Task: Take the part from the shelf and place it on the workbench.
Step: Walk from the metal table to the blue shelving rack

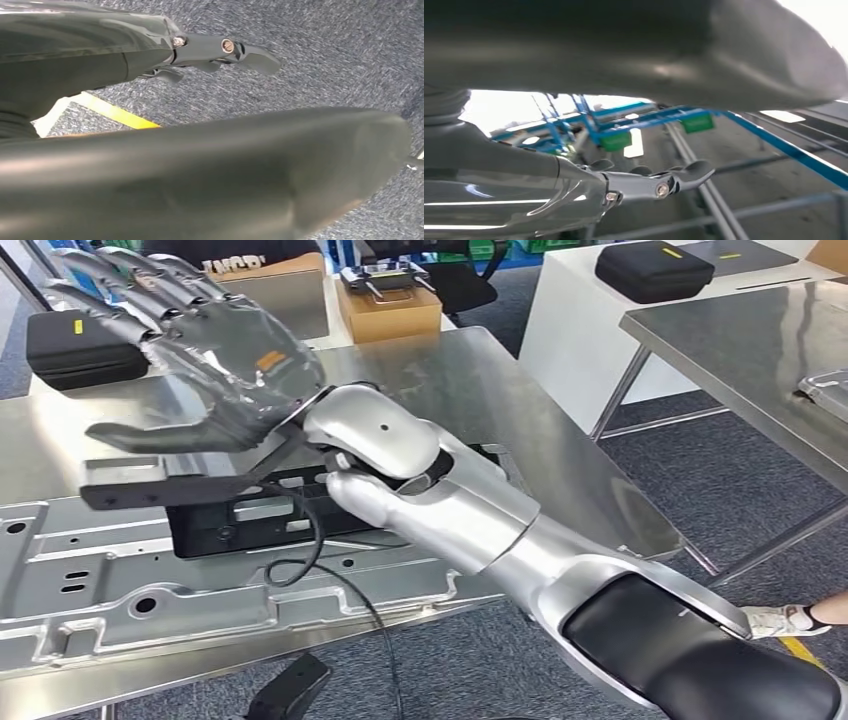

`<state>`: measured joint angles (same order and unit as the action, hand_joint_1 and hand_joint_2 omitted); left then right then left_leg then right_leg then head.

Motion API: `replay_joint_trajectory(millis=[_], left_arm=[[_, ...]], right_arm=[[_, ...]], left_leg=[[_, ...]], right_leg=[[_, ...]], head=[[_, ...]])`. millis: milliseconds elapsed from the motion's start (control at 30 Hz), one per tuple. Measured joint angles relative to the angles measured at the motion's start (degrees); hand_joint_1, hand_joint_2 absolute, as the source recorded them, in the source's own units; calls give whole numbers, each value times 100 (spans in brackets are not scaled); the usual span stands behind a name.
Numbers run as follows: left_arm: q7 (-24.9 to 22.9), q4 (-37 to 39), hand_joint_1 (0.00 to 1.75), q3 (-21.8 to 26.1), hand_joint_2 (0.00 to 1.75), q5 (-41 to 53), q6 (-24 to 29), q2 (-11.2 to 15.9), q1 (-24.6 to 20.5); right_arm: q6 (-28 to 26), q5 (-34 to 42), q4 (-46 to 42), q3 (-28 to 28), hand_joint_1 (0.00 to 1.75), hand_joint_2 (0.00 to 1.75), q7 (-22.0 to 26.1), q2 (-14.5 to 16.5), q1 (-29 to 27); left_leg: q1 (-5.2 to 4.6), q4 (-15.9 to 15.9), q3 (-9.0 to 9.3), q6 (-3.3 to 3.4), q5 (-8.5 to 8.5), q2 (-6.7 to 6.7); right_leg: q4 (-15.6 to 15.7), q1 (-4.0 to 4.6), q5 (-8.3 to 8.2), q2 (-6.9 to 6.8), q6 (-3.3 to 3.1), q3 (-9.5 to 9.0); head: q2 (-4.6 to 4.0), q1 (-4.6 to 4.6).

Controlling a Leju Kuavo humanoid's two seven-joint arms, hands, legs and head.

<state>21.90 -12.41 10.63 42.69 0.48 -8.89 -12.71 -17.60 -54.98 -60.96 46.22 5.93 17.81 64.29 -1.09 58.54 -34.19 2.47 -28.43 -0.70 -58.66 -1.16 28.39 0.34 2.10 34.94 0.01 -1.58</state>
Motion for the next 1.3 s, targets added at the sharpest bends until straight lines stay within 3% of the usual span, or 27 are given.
replay_joint_trajectory(millis=[67, 167, 200, 233, 267, 333, 400, 500, 533, 600, 667, 700, 733, 767, 800, 867, 933, 1000, 1067, 1133, 1200, 1233, 1267, 1300], left_arm=[[-16, 0, 0, 19, 0, 1, -2, -5, 1], [-58, 0, 0, 37, 0, 8, -5, -13, -2], [-78, 0, 0, 40, 0, 14, -6, -14, -4], [-95, 0, 0, 43, 0, 22, -6, -14, -8], [-110, 0, 0, 44, 0, 32, -6, -15, -13], [-124, 0, 0, 45, 0, 54, -7, -21, -27], [-128, 0, 0, 44, 0, 76, -9, -29, -46], [-134, 0, 0, 43, 0, 106, -19, -38, -60], [-137, 0, 0, 43, 0, 109, -24, -41, -62], [-145, 1, 0, 41, 0, 117, -36, -44, -68], [-158, 1, 0, 40, 0, 127, -44, -46, -72], [-163, 0, 0, 39, 0, 136, -46, -46, -72], [-169, 0, 0, 39, 0, 145, -47, -46, -72], [-175, 0, 0, 38, 0, 155, -48, -46, -74], [-182, 0, 0, 38, 0, 160, -48, -46, -78], [-196, 0, 0, 37, 0, 164, -48, -49, -94], [-204, 0, 0, 34, 0, 167, -48, -55, -107], [-208, 1, 0, 34, 0, 168, -48, -59, -108], [-209, 1, 0, 34, 0, 168, -49, -68, -114], [-209, 0, 0, 34, 0, 169, -50, -82, -120], [-211, 0, 0, 34, 0, 174, -50, -93, -116], [-215, 0, 0, 33, 0, 180, -50, -97, -115], [-219, 0, 0, 32, 0, 190, -49, -101, -115], [-224, 0, 0, 31, 0, 201, -48, -105, -118]], right_arm=[[-5, 53, -160, 146, 0, 0, -1, 2, -24], [-20, 100, -258, 301, 0, 0, -1, -1, -94], [-27, 108, -265, 347, 0, 0, -1, -1, -128], [-38, 113, -268, 388, 0, 0, -1, 4, -157], [-51, 115, -268, 426, 0, 0, -1, 13, -176], [-90, 123, -269, 488, 0, 0, -7, 45, -185], [-131, 134, -263, 530, 0, 0, -22, 81, -181], [-195, 146, -211, 563, 0, 0, -36, 125, -172], [-219, 148, -183, 573, 0, 0, -35, 143, -165], [-265, 155, -115, 594, 0, 0, -35, 175, -151], [-303, 167, -42, 618, 0, 0, -36, 193, -148], [-318, 174, -5, 629, 0, 0, -36, 196, -154], [-335, 184, 32, 640, 0, 0, -34, 197, -162], [-355, 197, 64, 649, 0, 0, -32, 198, -168], [-379, 212, 91, 656, 0, 0, -29, 203, -171], [-433, 246, 130, 666, 0, 0, -22, 219, -167], [-478, 274, 165, 675, 0, 0, -15, 238, -161], [-510, 297, 204, 682, 0, 0, -6, 248, -159], [-541, 322, 244, 682, 0, 0, 3, 235, -160], [-568, 344, 277, 681, 0, 0, 15, 208, -181], [-583, 354, 302, 682, 0, 0, 33, 177, -233], [-593, 355, 316, 682, 0, 0, 49, 161, -262], [-603, 350, 330, 683, 0, 0, 65, 147, -287], [-615, 342, 343, 683, 0, 0, 81, 139, -303]], left_leg=[[32, -67, 11, 54, 69, 32], [50, -90, -23, 78, 118, 64], [50, -88, -40, 70, 132, 70], [53, -83, -58, 58, 147, 74], [57, -74, -76, 43, 160, 75], [65, -38, -114, 8, 177, 74], [60, 2, -157, -50, 201, 68], [67, 15, -198, -165, 251, 59], [76, 47, -223, -205, 195, 58], [105, 397, -356, -284, -157, 56], [138, 1136, -583, -348, -649, 56], [153, 1451, -650, -368, -794, 56], [166, 1598, -633, -382, -828, 56], [179, 1516, -508, -390, -751, 56], [192, 1228, -282, -393, -610, 57], [203, 404, 260, -381, -393, 51], [184, -57, 522, -339, -355, 37], [163, -104, 496, -267, -329, 33], [166, -122, 417, -163, -237, 58], [156, -129, 292, -69, -117, 82], [117, -110, 139, -22, -8, 92], [94, -97, 62, -8, 43, 95], [71, -84, -13, 1, 92, 97], [45, -73, -81, 7, 138, 96]], right_leg=[[-203, 9, 198, -2, 11, 70], [-1213, 12, 805, -8, 13, 430], [-1485, 11, 905, -9, 25, 509], [-1556, 9, 893, -12, 38, 494], [-1390, 6, 780, -14, 54, 363], [-601, 3, 471, -18, 68, -119], [-48, 18, 311, -9, 16, -417], [29, 34, 257, -7, -105, -391], [36, 27, 227, -17, -155, -365], [53, 5, 144, -44, -245, -280], [45, 7, 59, -60, -271, -155], [37, 7, 15, -68, -268, -88], [25, 5, -25, -76, -261, -22], [10, 2, -60, -82, -249, 39], [-6, -3, -91, -84, -234, 91], [-32, -4, -148, -83, -181, 168], [-35, 1, -224, -81, -105, 212], [-13, -4, -303, -78, -19, 241], [-103, -10, -175, -66, 29, 305], [-606, -5, 304, -56, 21, 467], [-1358, 8, 742, -53, 11, 641], [-1588, 17, 795, -51, 9, 649], [-1624, 29, 736, -49, 0, 567], [-1443, 47, 605, -47, -25, 382]], head=[[1, 4], [-1, 8], [-1, 8], [-1, 8], [-1, 8], [0, 8], [1, 6], [-1, 3], [-1, 2], [0, -2], [1, -3], [1, -3], [0, -3], [0, -3], [1, -3], [1, -2], [0, 1], [-1, 4], [0, 9], [0, 16], [-1, 19], [-1, 19], [-1, 19], [-1, 19]])
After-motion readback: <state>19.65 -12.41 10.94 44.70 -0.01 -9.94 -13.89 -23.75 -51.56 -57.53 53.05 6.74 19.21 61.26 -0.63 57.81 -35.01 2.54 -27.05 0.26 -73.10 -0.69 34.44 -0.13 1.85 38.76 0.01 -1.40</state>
